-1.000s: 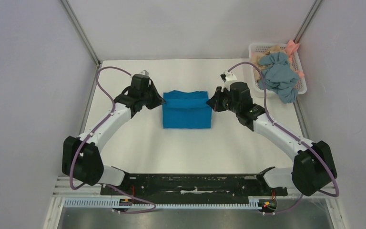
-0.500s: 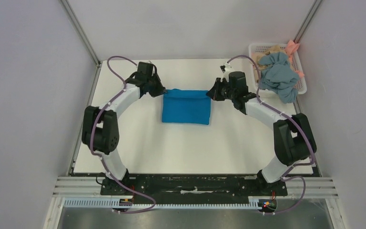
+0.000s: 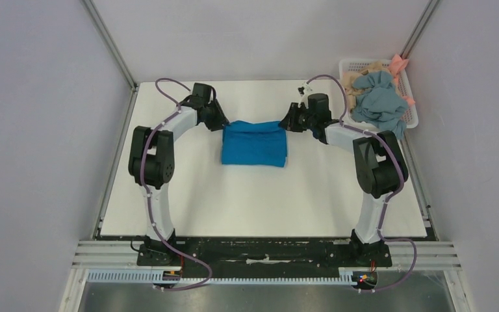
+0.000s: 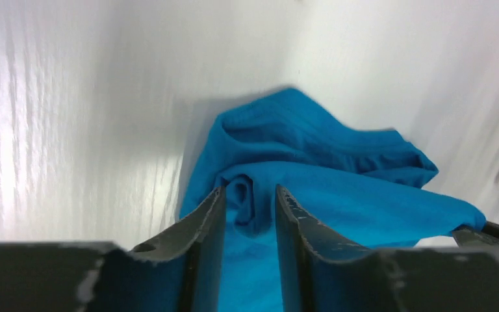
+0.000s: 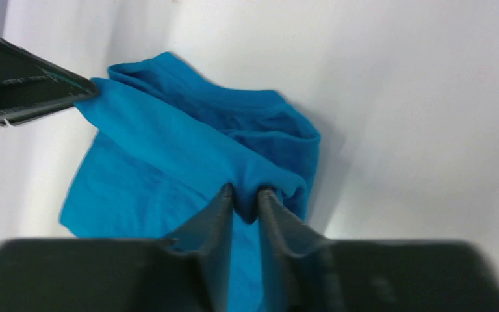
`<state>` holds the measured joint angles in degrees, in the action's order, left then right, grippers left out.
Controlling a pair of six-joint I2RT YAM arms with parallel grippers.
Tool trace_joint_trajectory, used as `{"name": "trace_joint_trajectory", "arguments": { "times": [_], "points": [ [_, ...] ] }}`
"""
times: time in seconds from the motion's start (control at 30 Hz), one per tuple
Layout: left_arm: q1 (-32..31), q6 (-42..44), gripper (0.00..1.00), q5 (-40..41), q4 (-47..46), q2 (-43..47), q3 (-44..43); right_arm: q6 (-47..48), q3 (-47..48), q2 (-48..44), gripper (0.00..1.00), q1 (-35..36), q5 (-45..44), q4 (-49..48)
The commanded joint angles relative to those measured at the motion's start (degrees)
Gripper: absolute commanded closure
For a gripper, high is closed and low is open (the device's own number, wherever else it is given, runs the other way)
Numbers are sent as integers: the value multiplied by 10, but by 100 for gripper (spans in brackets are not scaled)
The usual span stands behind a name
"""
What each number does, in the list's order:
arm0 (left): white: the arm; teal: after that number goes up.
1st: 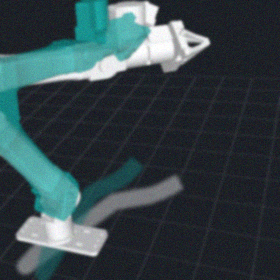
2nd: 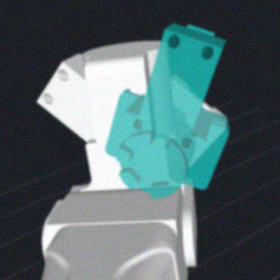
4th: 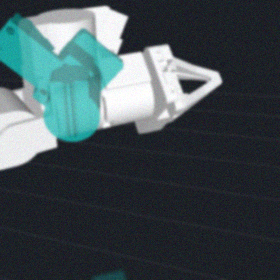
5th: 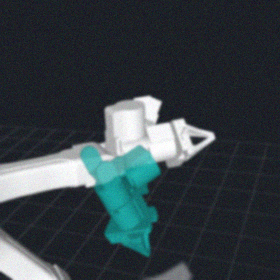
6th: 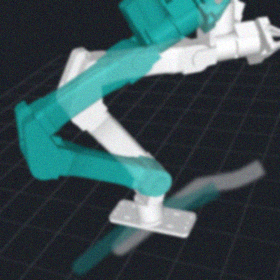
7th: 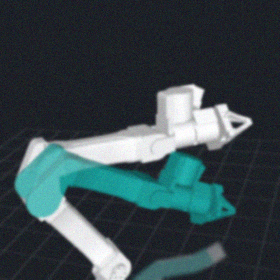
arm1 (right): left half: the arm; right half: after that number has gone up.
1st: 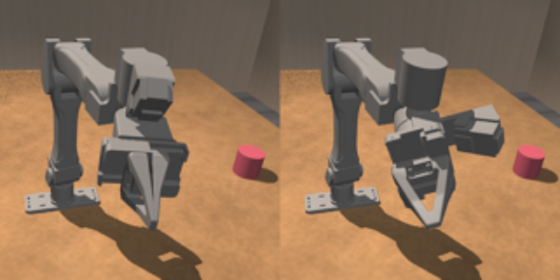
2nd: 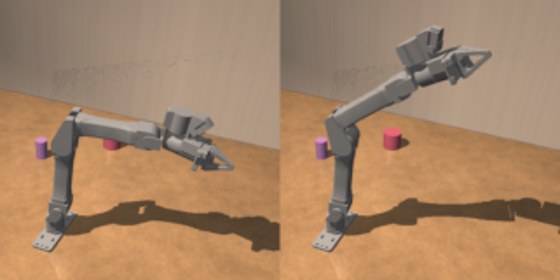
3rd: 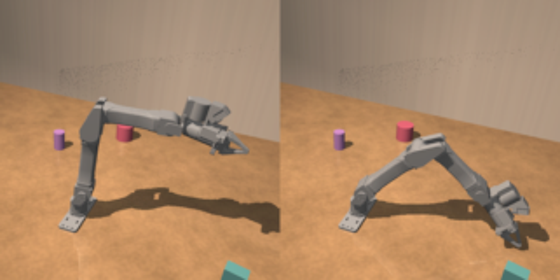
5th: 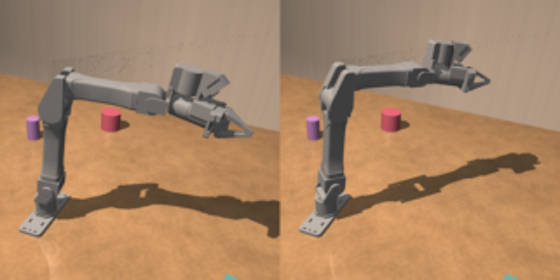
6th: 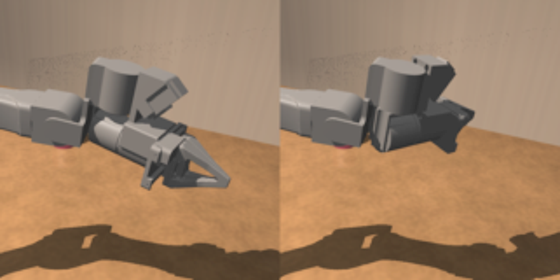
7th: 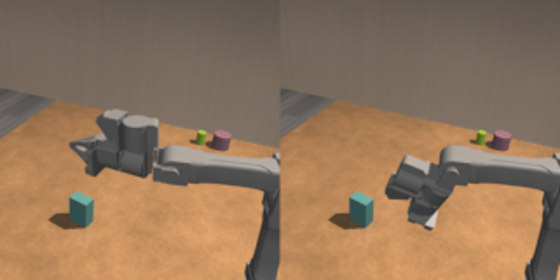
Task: Fold and stack the t-shirts
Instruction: Fold the long partially folded tshirt into a neat square
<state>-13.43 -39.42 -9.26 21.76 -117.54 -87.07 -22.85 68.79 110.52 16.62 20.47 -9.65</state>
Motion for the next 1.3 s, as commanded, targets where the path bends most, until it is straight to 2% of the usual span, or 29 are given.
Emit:
{"name": "trace_joint_trajectory", "arguments": {
  "times": [0.0, 0.03, 0.07, 0.1, 0.13, 0.27, 0.4, 0.47, 0.57, 0.67, 0.73, 0.9, 1.03, 1.27],
  "points": [
    [16, 10, 53, -22, -12, -23, -70, -6, 53, 18, 56, -20, -8, -31],
    [17, 11, 42, -29, -9, -24, -88, -6, 61, 17, 40, -23, -7, -26],
    [17, 10, 35, -36, -4, -21, -99, -3, 70, 12, 27, -24, -5, -17],
    [17, 9, 29, -43, -4, -15, -102, 4, 71, 3, 9, -24, -5, -9],
    [15, 8, 24, -47, -6, -3, -97, 9, 61, -13, 2, -23, -9, -9],
    [7, 9, 22, -59, -36, 57, -30, 19, -29, -87, 2, -21, 8, -37],
    [-7, 13, 21, -143, -109, 63, 29, 9, -95, -110, 2, -8, 97, -103],
    [-13, 23, 20, -162, -112, 35, 4, 7, -82, -93, 2, 4, 115, -112],
    [-14, 29, 20, -128, -103, -15, -49, -9, -46, -50, 2, 13, 114, -142],
    [-14, 44, 19, -60, -57, -75, -127, -27, -3, 5, 2, 13, 98, -160],
    [-14, 55, 19, -49, -5, -126, -186, -30, 28, 44, 2, 13, 82, -159],
    [-13, 43, 18, -38, 56, -196, -232, -46, 93, 140, 2, 12, 38, -135],
    [-11, 40, 18, -34, 60, -197, -204, -52, 109, 172, 2, 12, -7, -69],
    [-11, 60, 18, -24, 77, -154, -234, -25, 131, 118, 2, 7, -30, -30]
  ]
}}
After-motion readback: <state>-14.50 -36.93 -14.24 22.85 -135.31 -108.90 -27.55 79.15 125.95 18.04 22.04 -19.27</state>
